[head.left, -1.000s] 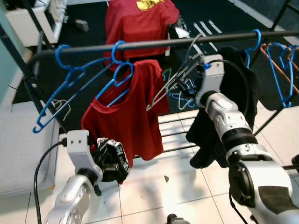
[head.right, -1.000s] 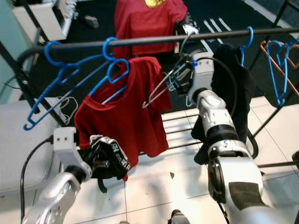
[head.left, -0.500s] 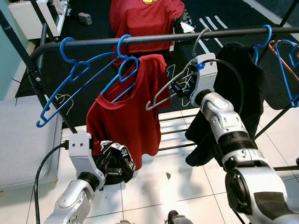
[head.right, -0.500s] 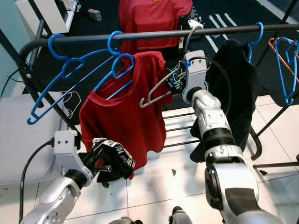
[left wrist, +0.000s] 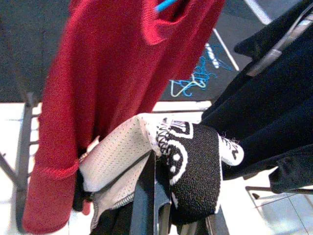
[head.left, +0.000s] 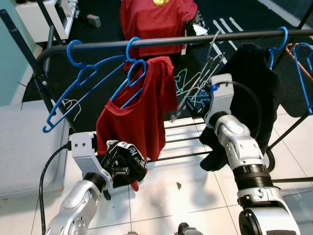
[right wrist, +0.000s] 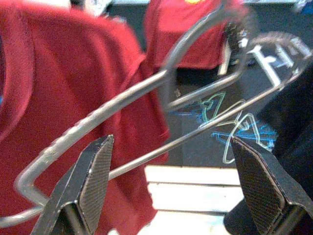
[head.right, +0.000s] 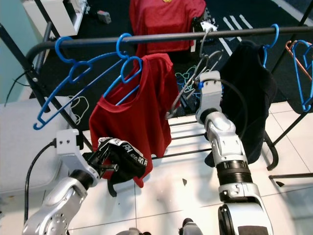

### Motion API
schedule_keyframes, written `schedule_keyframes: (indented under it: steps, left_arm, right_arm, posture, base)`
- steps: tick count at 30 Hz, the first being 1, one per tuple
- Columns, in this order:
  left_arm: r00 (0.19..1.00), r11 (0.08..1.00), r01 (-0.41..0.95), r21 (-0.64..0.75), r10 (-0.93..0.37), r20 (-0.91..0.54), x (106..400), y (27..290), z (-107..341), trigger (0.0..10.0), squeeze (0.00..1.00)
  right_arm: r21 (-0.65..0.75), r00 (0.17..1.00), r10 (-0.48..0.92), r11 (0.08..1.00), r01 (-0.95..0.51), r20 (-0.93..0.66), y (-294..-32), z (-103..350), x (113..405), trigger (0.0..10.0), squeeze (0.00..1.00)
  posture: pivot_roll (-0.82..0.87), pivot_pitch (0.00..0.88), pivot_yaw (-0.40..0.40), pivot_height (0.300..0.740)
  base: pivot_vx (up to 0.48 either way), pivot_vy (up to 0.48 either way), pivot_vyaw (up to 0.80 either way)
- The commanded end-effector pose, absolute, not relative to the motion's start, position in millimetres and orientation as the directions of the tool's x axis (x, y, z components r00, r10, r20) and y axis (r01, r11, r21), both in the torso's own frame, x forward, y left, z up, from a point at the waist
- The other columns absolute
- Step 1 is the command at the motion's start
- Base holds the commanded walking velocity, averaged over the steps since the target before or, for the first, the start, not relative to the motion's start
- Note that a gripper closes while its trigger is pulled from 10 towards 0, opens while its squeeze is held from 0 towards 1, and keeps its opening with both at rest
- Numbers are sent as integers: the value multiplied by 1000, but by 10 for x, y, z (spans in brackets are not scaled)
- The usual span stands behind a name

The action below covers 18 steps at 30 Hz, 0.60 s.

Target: Hang hanger

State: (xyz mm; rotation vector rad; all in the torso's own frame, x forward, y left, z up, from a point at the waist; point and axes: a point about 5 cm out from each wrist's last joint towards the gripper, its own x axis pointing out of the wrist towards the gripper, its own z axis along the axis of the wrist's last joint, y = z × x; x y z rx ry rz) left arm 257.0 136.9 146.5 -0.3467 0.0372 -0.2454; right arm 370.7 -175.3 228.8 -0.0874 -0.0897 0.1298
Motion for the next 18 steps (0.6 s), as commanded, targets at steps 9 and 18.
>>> schedule_keyframes:
  steps: [9,18]
  left_arm:
    - [959,891,270,-365,-284,16,2607,1317,1441,10000,0]
    - [957,891,277,-359,-288,22,2648,1325,1454,10000,0]
  right_arm:
    - [-83,986,48,996,-34,163,-1859,2595,3661,10000,0]
    - [-64,984,62,997,-52,169,-1834,2616,3693,10000,0]
  posture:
    - [-52,153,87,740]
    - [-46,155,96,740]
  base:
    - [0,0,0]
    - [0,0,0]
